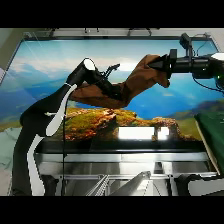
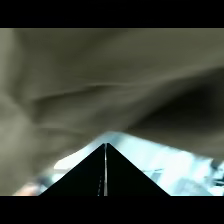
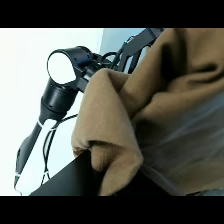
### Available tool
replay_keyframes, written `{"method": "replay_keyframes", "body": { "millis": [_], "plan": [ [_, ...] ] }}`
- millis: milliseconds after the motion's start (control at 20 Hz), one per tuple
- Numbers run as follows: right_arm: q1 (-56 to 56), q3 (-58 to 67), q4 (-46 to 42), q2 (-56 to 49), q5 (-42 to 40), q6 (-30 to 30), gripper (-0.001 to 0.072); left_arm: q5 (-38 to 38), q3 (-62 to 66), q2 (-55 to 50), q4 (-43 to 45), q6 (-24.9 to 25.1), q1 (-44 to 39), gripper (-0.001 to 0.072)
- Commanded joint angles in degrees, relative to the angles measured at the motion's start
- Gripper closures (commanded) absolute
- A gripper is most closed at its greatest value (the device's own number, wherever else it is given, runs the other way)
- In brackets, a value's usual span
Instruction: Fold the shirts.
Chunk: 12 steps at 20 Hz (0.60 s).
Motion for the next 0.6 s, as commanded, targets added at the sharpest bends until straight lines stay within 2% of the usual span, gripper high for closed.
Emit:
{"method": "replay_keyframes", "body": {
  "millis": [0, 150, 250, 300, 350, 400, 450, 500, 550],
  "plan": [
    [9.4, 1.9, -3.6, 0.5, -10.5, 1.3, 0.0687, -6.0, 1.1, 7.3, -5.1, 0.0, 3.9, 0.0708],
    [21.6, 2.1, -4.8, -1.5, -27.8, -2.8, 0.0687, -7.5, 1.1, 16.7, -5.2, 0.0, 14.5, 0.0708],
    [30.1, 3.6, -4.9, -5.5, -42.4, -8.7, 0.0687, -5.5, 1.0, 21.9, -5.6, 0.0, 21.5, 0.0707],
    [34.2, 5.7, -5.7, -8.9, -48.5, -9.7, 0.0687, -4.2, -0.3, 24.5, -6.2, 0.0, 24.5, 0.0707],
    [37.3, 8.9, -6.5, -12.8, -51.4, -10.3, 0.0686, -2.2, -3.4, 27.6, -7.2, 0.1, 27.4, 0.0706],
    [40.0, 13.7, -6.4, -17.7, -51.4, -10.9, 0.0499, -0.9, -6.3, 30.2, -7.2, 0.8, 29.6, 0.0706],
    [41.9, 19.2, -5.4, -22.0, -49.5, -12.0, 0.0149, -0.5, -8.9, 32.2, -7.1, 2.1, 31.3, 0.0706],
    [43.5, 25.0, -3.1, -25.6, -45.3, -14.7, 0.0067, -0.5, -11.5, 33.8, -7.1, 3.0, 32.7, 0.0705],
    [44.5, 29.0, -1.4, -27.4, -42.0, -17.3, 0.0122, -0.5, -14.2, 35.4, -7.1, 3.9, 33.8, 0.0705]
  ]
}}
